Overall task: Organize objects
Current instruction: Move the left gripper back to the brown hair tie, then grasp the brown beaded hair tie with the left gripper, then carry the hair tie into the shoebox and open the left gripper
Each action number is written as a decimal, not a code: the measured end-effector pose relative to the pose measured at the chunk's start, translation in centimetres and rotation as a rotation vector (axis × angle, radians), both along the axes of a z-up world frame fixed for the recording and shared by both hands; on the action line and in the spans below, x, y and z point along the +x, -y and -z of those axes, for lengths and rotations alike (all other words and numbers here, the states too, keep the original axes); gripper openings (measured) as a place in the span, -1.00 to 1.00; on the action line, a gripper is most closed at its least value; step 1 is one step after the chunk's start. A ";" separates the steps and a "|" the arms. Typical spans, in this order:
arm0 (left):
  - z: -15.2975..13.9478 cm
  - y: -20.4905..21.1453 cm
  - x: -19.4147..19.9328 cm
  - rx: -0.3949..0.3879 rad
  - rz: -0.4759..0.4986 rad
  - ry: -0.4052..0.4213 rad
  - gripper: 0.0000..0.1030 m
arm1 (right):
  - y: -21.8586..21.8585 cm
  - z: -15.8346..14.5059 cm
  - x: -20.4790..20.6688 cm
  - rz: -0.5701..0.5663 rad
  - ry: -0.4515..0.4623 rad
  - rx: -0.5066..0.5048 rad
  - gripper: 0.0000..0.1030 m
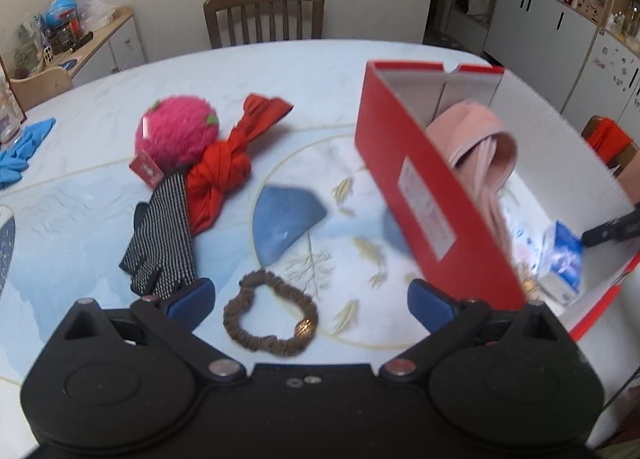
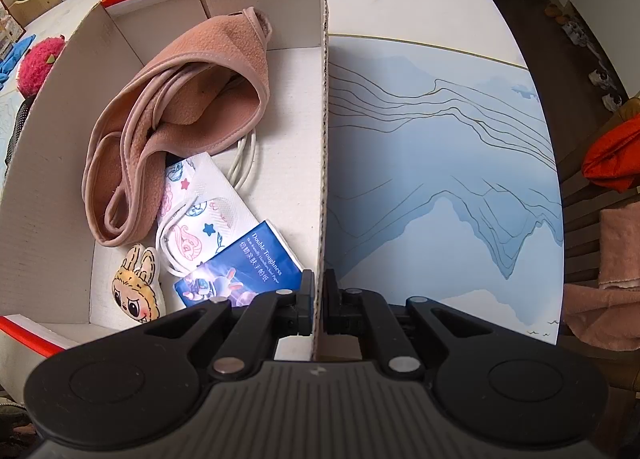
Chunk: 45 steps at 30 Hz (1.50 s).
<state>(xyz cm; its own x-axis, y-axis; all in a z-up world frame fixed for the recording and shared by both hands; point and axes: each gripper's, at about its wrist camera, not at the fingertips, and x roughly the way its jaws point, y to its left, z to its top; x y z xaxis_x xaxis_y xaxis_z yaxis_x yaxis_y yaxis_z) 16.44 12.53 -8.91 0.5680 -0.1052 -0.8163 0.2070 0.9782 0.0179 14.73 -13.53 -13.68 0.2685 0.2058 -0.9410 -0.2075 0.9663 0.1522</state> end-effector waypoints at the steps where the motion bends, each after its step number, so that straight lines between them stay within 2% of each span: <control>1: 0.5 -0.1 0.0 -0.001 0.002 -0.001 0.98 | 0.0 0.0 0.0 0.001 -0.001 -0.001 -0.94; 5: 2.3 -0.4 0.4 0.004 -0.003 -0.017 0.98 | -0.1 0.0 0.0 0.002 -0.003 -0.003 -0.94; 9: 4.0 -0.5 1.0 0.047 -0.014 -0.039 0.98 | -0.2 0.0 0.0 0.000 -0.003 -0.005 -0.94; 12: 5.1 -1.0 1.7 0.040 -0.037 -0.066 0.97 | -0.2 0.0 0.0 0.001 -0.004 -0.005 -0.94; 18: 6.2 -1.5 2.5 0.038 -0.069 -0.092 0.84 | -0.3 0.1 0.0 -0.003 -0.001 -0.011 -0.94; 24: 5.8 -1.5 2.8 0.016 -0.088 -0.085 0.38 | -0.3 0.1 0.0 -0.003 -0.003 -0.009 -0.94; 26: 5.6 -1.5 2.8 0.012 -0.095 -0.082 0.12 | -0.3 0.1 0.0 -0.003 -0.003 -0.009 -0.94; 27: 5.5 -1.6 2.9 0.009 -0.101 -0.084 0.06 | -0.3 0.1 0.0 -0.003 -0.002 -0.009 -0.94; 31: 5.1 -1.5 3.0 0.017 -0.102 -0.087 -0.70 | -0.3 0.2 0.0 -0.004 -0.002 -0.008 -0.94; 37: 3.7 -1.1 2.7 -0.001 -0.089 -0.079 -0.77 | -0.3 0.2 0.0 -0.005 -0.001 -0.008 -0.94; 45: -0.4 0.1 1.5 -0.049 -0.039 -0.040 -0.77 | -0.2 0.2 0.1 -0.005 -0.001 -0.008 -0.94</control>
